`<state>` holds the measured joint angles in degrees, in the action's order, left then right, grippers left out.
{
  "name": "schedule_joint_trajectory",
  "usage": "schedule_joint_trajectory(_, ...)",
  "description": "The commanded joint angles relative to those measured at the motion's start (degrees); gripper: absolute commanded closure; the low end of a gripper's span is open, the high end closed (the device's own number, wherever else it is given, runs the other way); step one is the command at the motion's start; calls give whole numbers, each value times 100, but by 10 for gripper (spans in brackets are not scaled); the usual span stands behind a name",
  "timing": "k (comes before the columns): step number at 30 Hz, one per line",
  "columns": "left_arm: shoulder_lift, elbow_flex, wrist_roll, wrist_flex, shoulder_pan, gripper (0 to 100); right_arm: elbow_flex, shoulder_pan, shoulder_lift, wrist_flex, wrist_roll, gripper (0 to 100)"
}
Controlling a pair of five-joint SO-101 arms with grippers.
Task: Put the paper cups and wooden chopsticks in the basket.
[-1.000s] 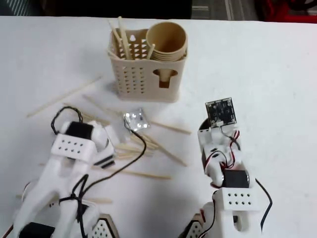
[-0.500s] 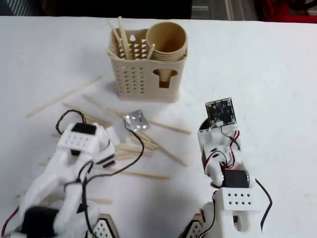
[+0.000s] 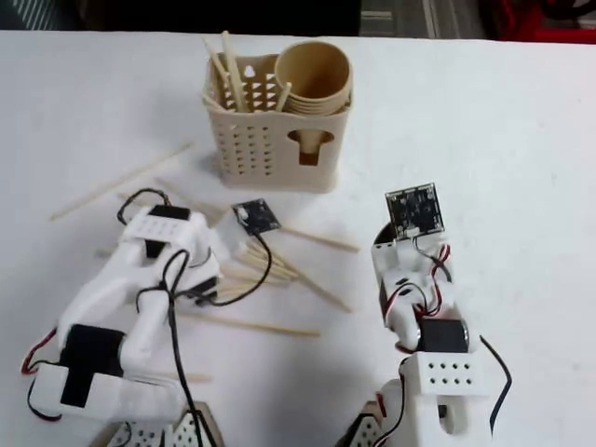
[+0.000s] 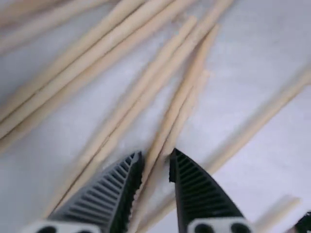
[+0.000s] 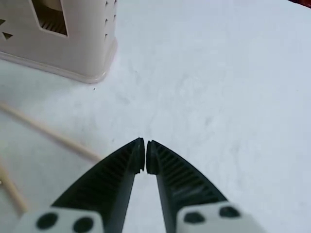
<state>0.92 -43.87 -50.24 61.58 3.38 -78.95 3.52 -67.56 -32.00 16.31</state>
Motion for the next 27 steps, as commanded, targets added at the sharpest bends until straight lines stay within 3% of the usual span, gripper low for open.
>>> schedule_joint_trajectory(1,-75,237,123,-26,180,950,53,22,-101,101,62,978)
schedule_joint_trajectory(20,31,255,299,466,259,978,53,13,-110,101,62,978)
schedule_joint_trajectory(27,1516,211,396,1099,286,978,53,31,-110,101,70,978)
